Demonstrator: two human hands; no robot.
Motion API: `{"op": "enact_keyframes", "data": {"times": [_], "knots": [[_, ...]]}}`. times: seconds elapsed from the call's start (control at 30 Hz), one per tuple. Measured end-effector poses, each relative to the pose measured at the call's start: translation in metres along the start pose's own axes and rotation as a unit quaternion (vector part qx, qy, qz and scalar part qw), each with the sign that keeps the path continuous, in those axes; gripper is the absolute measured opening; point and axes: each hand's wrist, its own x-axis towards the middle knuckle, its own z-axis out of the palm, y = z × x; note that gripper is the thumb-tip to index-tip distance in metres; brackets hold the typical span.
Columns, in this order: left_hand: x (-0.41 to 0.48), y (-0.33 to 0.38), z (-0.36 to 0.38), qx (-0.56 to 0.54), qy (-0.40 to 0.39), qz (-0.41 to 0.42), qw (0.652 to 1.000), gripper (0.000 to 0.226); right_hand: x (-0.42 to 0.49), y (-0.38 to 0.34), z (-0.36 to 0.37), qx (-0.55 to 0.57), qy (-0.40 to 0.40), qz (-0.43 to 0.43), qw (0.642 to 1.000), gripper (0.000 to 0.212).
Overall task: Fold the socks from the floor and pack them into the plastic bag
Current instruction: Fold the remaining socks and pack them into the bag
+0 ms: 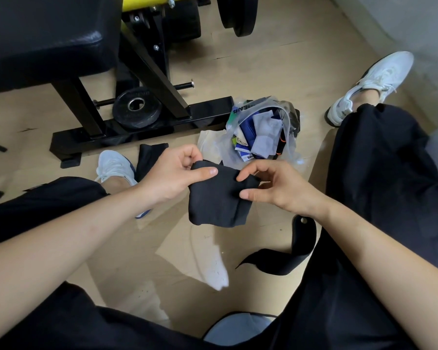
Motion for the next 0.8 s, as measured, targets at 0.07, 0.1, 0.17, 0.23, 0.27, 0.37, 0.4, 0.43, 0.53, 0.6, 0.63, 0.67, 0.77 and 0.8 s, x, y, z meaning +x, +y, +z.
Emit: {"op": "enact_keyframes", "data": {"times": [0.07, 0.1, 0.17, 0.23, 0.27, 0.37, 0.4, 0.43, 0.53, 0.6, 0.63, 0.67, 0.77, 0.8], "knots": [[0.001, -0.004, 0.000, 0.020, 0.000, 0.005, 1.000, 0.039, 0.001, 0.001, 0.002, -0.004, 0.003, -0.003, 1.000, 0.024], [0.001, -0.006, -0.001, 0.028, 0.014, 0.013, 0.999, 0.039, 0.002, 0.001, 0.003, -0.006, 0.003, -0.008, 1.000, 0.022], [0.001, -0.007, 0.000, 0.023, 0.055, 0.031, 0.998, 0.031, 0.002, 0.001, 0.002, 0.006, 0.002, -0.013, 1.000, 0.018], [-0.001, -0.005, 0.002, -0.003, 0.073, 0.040, 0.997, 0.016, 0.001, -0.001, 0.000, 0.033, -0.003, -0.009, 0.999, 0.023], [-0.003, -0.004, 0.004, -0.010, 0.067, 0.042, 0.997, 0.017, 0.000, -0.001, 0.000, 0.033, -0.009, -0.008, 0.999, 0.029], [-0.005, -0.004, 0.007, -0.015, 0.032, 0.049, 0.998, 0.026, -0.001, -0.001, 0.000, -0.010, -0.039, -0.012, 0.999, 0.046], [-0.006, -0.003, 0.009, -0.022, 0.027, 0.048, 0.998, 0.028, -0.001, 0.000, 0.000, -0.020, -0.043, -0.013, 0.999, 0.048], [-0.007, -0.002, 0.009, -0.033, 0.026, 0.041, 0.998, 0.030, -0.001, 0.000, 0.001, -0.024, -0.040, -0.012, 0.999, 0.049], [-0.008, 0.000, 0.009, -0.072, 0.007, -0.011, 0.997, 0.049, 0.000, 0.001, 0.001, -0.006, -0.007, -0.008, 1.000, 0.050], [-0.009, -0.002, 0.009, -0.038, -0.013, -0.030, 0.999, 0.056, 0.001, 0.001, 0.000, 0.016, 0.013, -0.005, 1.000, 0.050], [-0.010, -0.004, 0.009, -0.006, -0.010, -0.028, 1.000, 0.053, 0.001, 0.002, 0.000, 0.025, 0.020, -0.002, 0.999, 0.049], [-0.011, -0.004, 0.009, 0.021, -0.002, -0.019, 1.000, 0.047, 0.002, 0.003, 0.000, 0.036, 0.028, 0.004, 0.999, 0.049], [-0.013, -0.004, 0.011, 0.090, 0.042, 0.035, 0.994, 0.038, 0.003, 0.006, 0.000, 0.075, 0.039, 0.037, 0.996, 0.047], [-0.014, -0.004, 0.012, 0.116, 0.055, 0.057, 0.990, 0.039, 0.004, 0.006, 0.000, 0.083, 0.041, 0.048, 0.994, 0.047]]}}
